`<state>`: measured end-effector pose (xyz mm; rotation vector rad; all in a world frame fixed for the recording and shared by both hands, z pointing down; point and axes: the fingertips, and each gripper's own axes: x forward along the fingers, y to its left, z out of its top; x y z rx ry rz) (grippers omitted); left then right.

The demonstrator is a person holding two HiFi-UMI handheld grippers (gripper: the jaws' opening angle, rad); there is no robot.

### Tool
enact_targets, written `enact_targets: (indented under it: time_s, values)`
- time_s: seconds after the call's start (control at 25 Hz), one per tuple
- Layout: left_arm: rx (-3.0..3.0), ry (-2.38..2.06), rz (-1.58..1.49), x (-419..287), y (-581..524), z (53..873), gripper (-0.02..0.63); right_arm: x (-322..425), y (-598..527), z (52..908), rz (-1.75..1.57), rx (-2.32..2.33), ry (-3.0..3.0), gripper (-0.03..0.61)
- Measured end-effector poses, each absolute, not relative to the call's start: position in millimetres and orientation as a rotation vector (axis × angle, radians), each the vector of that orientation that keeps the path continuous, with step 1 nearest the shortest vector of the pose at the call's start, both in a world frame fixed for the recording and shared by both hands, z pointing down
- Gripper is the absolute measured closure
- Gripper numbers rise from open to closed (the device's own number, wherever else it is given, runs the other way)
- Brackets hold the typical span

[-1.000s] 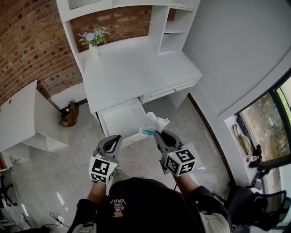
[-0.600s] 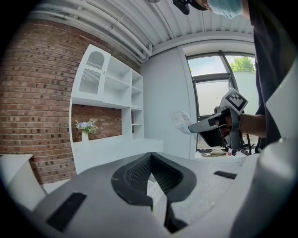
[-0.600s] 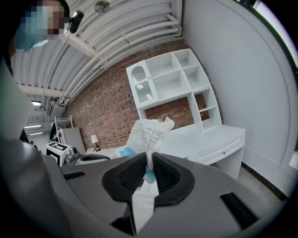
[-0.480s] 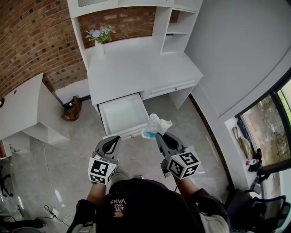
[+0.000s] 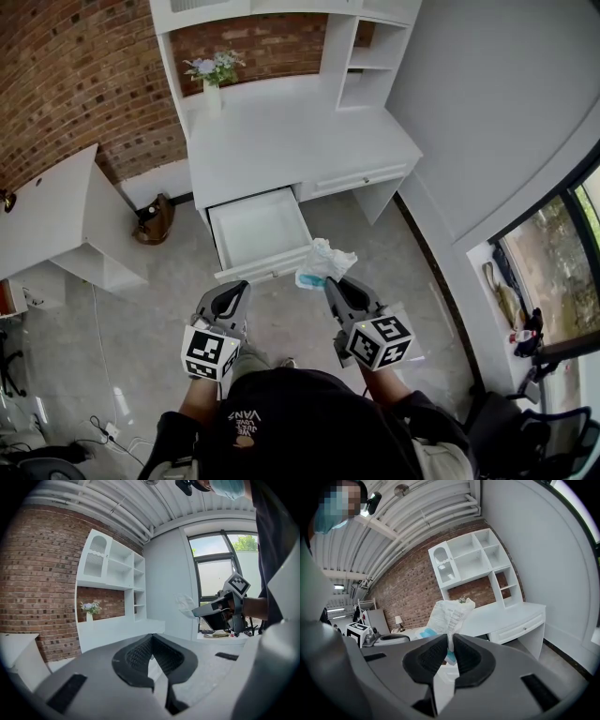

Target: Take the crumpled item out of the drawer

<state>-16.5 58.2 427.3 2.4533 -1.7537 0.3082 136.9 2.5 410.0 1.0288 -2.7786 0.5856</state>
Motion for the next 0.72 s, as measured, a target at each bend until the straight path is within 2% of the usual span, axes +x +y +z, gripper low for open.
enact_targets:
  time_s: [0.72]
  values:
    - [2.471,-1.762,0.314,-11.8,68.0,420.8,0.607,136.3,8.4,409.4,0.554,1.000,-2.782,0.537]
